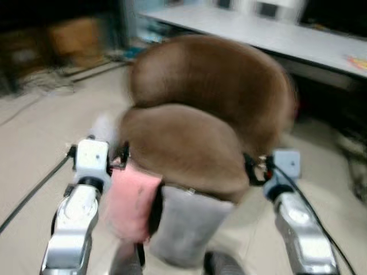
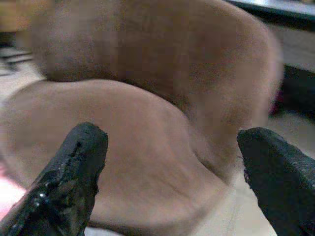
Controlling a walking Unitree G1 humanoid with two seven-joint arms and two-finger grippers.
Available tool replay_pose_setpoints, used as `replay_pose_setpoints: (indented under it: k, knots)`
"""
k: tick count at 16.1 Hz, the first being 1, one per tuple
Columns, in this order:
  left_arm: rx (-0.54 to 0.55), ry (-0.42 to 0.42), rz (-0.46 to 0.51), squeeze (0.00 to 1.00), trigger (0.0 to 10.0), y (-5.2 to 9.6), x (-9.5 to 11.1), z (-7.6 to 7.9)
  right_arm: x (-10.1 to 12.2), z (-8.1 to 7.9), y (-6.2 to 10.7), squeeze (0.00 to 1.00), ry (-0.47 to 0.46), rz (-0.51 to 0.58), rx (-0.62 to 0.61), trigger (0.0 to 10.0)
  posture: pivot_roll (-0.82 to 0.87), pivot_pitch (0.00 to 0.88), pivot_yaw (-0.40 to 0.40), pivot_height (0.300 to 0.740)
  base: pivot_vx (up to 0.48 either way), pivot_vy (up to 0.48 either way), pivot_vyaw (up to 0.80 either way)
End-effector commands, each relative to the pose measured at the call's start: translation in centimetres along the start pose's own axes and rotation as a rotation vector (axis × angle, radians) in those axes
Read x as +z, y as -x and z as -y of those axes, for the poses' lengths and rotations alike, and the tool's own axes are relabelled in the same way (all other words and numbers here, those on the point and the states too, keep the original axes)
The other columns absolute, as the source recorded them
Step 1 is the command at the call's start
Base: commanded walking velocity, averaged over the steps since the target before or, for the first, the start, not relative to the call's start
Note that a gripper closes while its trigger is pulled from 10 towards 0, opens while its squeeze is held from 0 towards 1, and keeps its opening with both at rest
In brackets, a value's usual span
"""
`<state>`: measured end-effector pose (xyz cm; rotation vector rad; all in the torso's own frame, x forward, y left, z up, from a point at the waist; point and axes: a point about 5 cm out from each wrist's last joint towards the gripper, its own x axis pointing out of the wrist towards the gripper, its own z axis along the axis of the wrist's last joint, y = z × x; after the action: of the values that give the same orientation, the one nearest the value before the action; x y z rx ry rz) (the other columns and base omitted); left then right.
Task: Move the pillow to the sofa from floor
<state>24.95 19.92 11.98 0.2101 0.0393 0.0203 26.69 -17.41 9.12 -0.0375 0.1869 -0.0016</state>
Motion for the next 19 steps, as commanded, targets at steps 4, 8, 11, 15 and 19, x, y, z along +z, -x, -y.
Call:
replay_pose_setpoints:
  k: [4, 8, 11, 15, 19]
  knots:
    - [-0.012, 0.019, -0.010, 0.00, 10.0, 0.0, -0.2, 0.2, -0.2, -0.3, 0.1, 0.00, 0.009, -0.015, -0.002, 10.0, -0.06, 0.000, -0.054, 0.640, 0.000, 0.000, 0.00]
    - [-0.013, 0.026, -0.012, 0.00, 10.0, 0.1, -0.4, 0.2, -0.3, -0.3, 0.0, 0.00, 0.023, -0.029, 0.008, 10.0, -0.06, 0.000, -0.060, 0.640, 0.260, 0.000, 0.00]
    - [-0.010, 0.025, -0.013, 0.00, 10.0, 0.2, -0.5, 0.2, -0.2, -1.1, 0.0, 0.00, 0.061, -0.020, 0.078, 10.0, -0.06, 0.000, -0.065, 0.640, 0.265, 0.000, 0.44]
    - [-0.003, 0.020, -0.017, 0.00, 10.0, 0.3, -0.6, 0.1, -0.1, -1.1, 0.1, 0.00, 0.072, -0.017, 0.071, 10.0, -0.06, 0.000, -0.066, 0.640, 0.263, 0.000, 0.74]
    - [0.015, 0.004, -0.028, 0.00, 10.0, 0.3, -0.7, -0.1, -0.4, -0.4, -0.1, 0.00, 0.042, -0.043, 0.009, 10.0, -0.06, 0.000, -0.069, 0.640, 0.060, 0.000, 0.00]
